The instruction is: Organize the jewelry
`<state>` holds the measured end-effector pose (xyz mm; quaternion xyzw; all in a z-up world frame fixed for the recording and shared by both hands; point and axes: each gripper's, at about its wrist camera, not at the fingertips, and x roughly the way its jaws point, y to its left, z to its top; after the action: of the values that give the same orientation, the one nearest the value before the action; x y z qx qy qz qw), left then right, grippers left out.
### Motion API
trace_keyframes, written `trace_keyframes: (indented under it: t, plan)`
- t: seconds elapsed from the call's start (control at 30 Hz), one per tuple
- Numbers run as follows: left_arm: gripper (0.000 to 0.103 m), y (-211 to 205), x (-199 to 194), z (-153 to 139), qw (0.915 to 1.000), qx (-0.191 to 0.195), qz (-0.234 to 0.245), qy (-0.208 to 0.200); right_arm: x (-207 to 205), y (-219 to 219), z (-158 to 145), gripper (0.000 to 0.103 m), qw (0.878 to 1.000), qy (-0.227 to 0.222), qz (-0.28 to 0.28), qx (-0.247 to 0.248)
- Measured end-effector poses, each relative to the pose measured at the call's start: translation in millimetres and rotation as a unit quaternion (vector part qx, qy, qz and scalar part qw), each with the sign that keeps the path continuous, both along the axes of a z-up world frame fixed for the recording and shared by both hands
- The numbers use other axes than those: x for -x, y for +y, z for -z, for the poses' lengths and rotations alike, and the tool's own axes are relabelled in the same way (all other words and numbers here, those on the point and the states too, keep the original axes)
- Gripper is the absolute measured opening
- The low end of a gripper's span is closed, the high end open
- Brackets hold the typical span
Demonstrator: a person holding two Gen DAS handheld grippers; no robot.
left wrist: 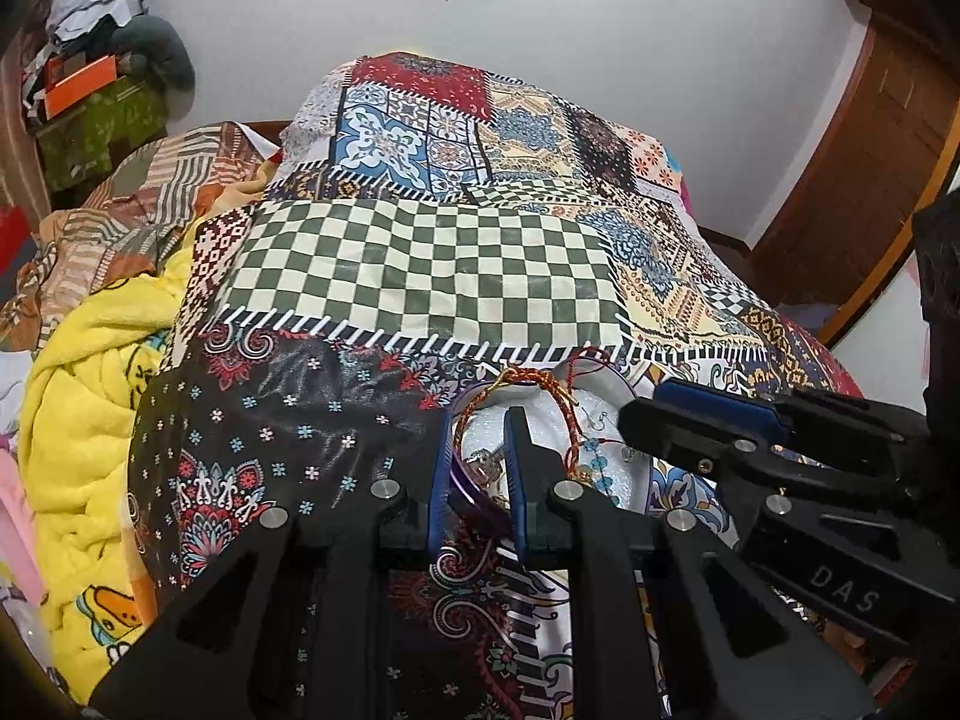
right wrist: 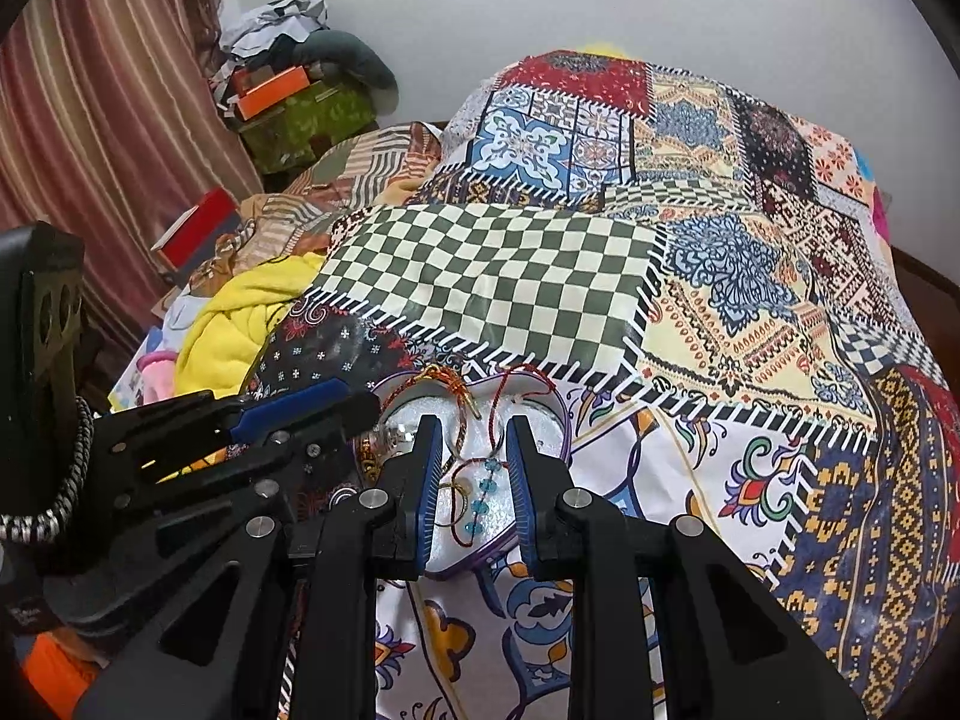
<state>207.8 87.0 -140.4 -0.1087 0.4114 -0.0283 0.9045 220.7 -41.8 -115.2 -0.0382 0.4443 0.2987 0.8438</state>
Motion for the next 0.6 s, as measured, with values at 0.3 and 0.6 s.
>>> trace_keyframes:
  t: [0.3,0.6]
  plan:
    - [0.015,1,16,-31,0.9994,-0.005,-0.011,-0.033,9,-12,-23,0.02,1.0,-0.017,0.013,-0.017]
    - [0.015,-10,63,-102,0.9911,-0.029,-0.018,-0.129,50,-32,-90,0.02,0.993,-0.106,0.038,-0.048]
